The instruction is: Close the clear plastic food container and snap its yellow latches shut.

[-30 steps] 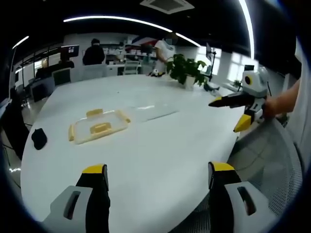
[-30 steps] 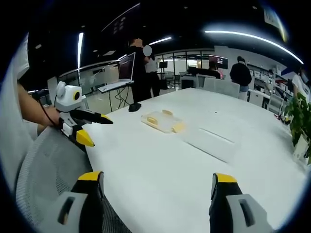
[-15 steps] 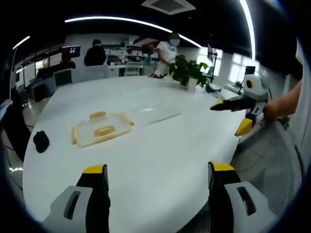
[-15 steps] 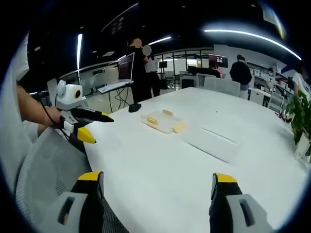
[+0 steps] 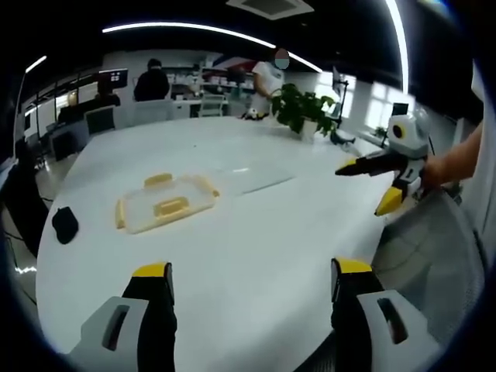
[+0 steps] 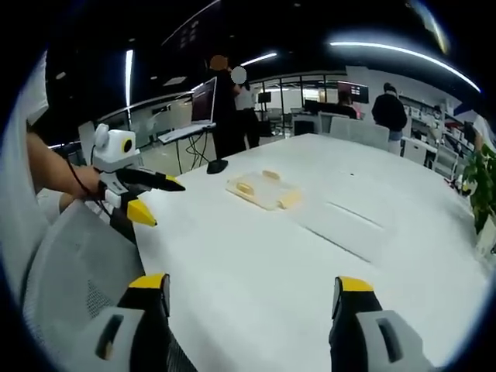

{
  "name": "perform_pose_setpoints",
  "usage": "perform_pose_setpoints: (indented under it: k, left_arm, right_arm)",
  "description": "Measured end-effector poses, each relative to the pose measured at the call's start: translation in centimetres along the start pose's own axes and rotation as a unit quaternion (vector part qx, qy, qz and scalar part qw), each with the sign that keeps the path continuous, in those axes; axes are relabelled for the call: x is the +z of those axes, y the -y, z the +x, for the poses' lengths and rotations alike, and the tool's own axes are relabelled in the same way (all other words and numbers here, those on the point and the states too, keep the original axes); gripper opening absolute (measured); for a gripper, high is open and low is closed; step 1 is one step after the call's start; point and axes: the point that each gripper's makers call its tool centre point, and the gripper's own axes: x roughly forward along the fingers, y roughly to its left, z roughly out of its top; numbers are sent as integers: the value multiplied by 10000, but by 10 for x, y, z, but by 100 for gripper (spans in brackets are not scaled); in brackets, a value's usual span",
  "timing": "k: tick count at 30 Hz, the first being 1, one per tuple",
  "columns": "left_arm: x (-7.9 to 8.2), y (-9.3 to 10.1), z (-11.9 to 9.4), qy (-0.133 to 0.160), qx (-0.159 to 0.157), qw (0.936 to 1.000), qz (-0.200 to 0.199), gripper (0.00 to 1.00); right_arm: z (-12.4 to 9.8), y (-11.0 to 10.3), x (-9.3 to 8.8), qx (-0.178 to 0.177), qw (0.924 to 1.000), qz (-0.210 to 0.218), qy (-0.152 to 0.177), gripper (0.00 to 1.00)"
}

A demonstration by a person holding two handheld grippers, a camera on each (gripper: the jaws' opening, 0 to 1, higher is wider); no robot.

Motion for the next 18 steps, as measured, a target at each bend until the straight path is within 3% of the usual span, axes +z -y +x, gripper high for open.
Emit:
perform_pose_setpoints:
  k: [18]
  left_arm:
    - [-3,-25,4,-212,-31,9996,206,78]
  right_arm:
    - [25,11,14,178,9996,-206,-68,84]
